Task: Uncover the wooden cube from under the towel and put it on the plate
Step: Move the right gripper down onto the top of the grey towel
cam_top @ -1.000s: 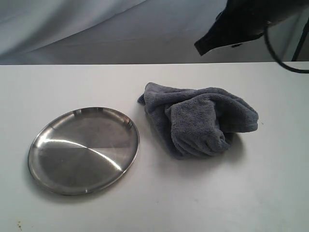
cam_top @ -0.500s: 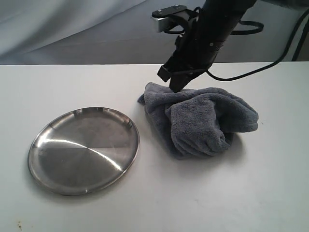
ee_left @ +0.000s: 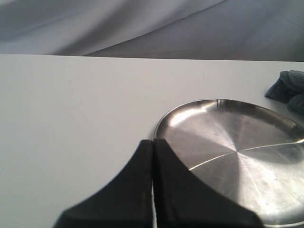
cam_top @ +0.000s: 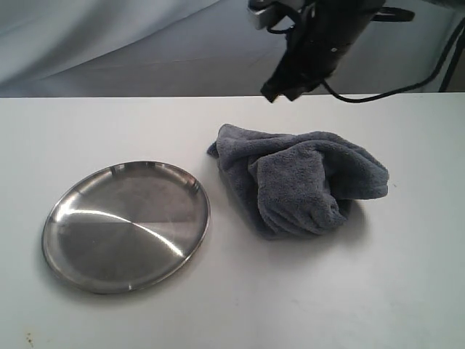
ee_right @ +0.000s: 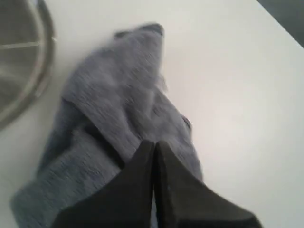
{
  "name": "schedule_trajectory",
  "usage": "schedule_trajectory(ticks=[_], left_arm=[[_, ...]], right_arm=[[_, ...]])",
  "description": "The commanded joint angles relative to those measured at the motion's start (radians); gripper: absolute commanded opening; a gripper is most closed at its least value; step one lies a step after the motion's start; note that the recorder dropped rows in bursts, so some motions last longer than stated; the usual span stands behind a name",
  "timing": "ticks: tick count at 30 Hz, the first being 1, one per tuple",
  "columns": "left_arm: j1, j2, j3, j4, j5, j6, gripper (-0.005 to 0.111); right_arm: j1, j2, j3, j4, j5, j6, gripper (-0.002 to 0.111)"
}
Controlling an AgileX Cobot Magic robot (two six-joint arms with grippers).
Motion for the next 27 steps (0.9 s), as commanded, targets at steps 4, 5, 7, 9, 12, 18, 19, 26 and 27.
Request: schedule_trajectory(ticks=[4,5,7,9,12,18,19,26,27], left_arm=[[0.001,-0.003,0.005,0.0,-0.01,0.001,0.0],[0.001,-0.003,0.005,0.0,-0.01,0.001,0.0],[0.001,-0.003,0.005,0.0,-0.01,0.001,0.0],[0.001,-0.003,0.005,0.0,-0.01,0.001,0.0],[0.001,-0.003,0.005,0.0,-0.01,0.001,0.0],[0.001,-0.003,0.005,0.0,-0.01,0.001,0.0],[0.001,-0.003,0.005,0.0,-0.01,0.001,0.0],[0.001,-0.003,0.005,0.0,-0.01,0.001,0.0],[0.001,-0.003,0.005,0.0,-0.01,0.001,0.0]], right_arm=[[-0.062,-0.031,0.043,0.051,0.19,-0.057,0.0],[-0.062,-0.041,0.067,0.082,0.19,-0.077,0.0],[-0.058,-0.056,0.107,0.144,0.19,-0.119,0.0],[-0.058,-0.063,0.151,0.226,0.19,-0.167,0.0],[-0.058,-0.066,0.206,0.315,0.19,-0.229,0.0],[-0.058,-0.064,0.247,0.487,0.19,-0.302,0.0],[-0.058,-0.064,0.247,0.519,0.19,-0.314,0.0],[-0.058,-0.064,0.247,0.788,0.19,-0.514,0.0],[-0.058,-0.064,0.247,0.792,0.19,-0.546,0.0]])
